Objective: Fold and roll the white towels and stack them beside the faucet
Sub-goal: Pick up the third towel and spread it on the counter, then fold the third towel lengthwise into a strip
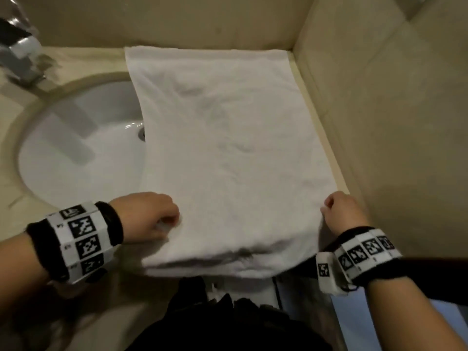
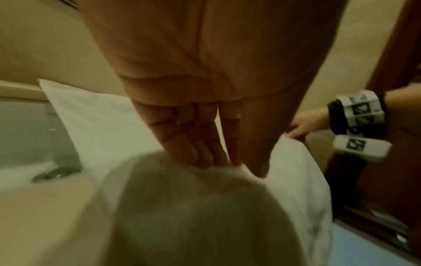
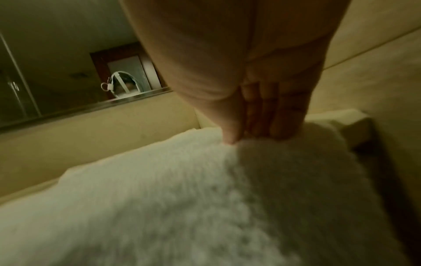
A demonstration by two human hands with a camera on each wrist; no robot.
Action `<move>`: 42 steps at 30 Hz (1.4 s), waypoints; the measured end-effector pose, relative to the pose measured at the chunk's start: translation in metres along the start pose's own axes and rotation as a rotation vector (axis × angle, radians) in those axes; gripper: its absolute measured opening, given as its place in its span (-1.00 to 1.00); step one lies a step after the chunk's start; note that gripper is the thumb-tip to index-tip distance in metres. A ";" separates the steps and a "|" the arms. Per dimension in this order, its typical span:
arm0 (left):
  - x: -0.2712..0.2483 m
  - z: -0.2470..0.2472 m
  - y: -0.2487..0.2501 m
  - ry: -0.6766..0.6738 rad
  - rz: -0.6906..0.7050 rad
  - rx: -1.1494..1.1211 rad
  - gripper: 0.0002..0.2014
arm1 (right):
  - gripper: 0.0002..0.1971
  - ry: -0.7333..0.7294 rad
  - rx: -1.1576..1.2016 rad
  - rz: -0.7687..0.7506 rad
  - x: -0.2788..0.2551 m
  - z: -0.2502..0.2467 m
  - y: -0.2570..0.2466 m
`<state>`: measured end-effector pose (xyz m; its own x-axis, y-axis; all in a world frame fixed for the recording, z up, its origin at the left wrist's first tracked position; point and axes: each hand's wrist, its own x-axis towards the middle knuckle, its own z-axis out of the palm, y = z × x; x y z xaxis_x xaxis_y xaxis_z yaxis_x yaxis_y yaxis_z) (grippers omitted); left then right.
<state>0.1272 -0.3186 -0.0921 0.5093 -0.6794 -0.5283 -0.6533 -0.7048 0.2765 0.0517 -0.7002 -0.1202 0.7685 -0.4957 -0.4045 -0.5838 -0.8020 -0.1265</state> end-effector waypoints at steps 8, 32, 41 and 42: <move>-0.045 0.043 0.011 0.186 0.033 0.028 -0.61 | -0.83 0.072 -0.044 -0.010 0.008 -0.011 0.011; 0.015 -0.021 0.011 0.070 0.376 0.078 -0.72 | -0.64 0.221 0.289 -0.019 -0.181 0.104 -0.206; 0.019 -0.034 0.003 0.077 0.441 0.255 -0.72 | -0.71 0.248 0.421 0.096 -0.221 0.066 -0.106; 0.022 -0.034 0.004 0.082 0.445 0.291 -0.74 | -0.69 0.267 0.481 0.093 -0.227 0.061 -0.101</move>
<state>0.1550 -0.3432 -0.0756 0.1823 -0.9215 -0.3429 -0.9383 -0.2673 0.2196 -0.0801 -0.4866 -0.0711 0.7113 -0.6743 -0.1984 -0.6578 -0.5391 -0.5260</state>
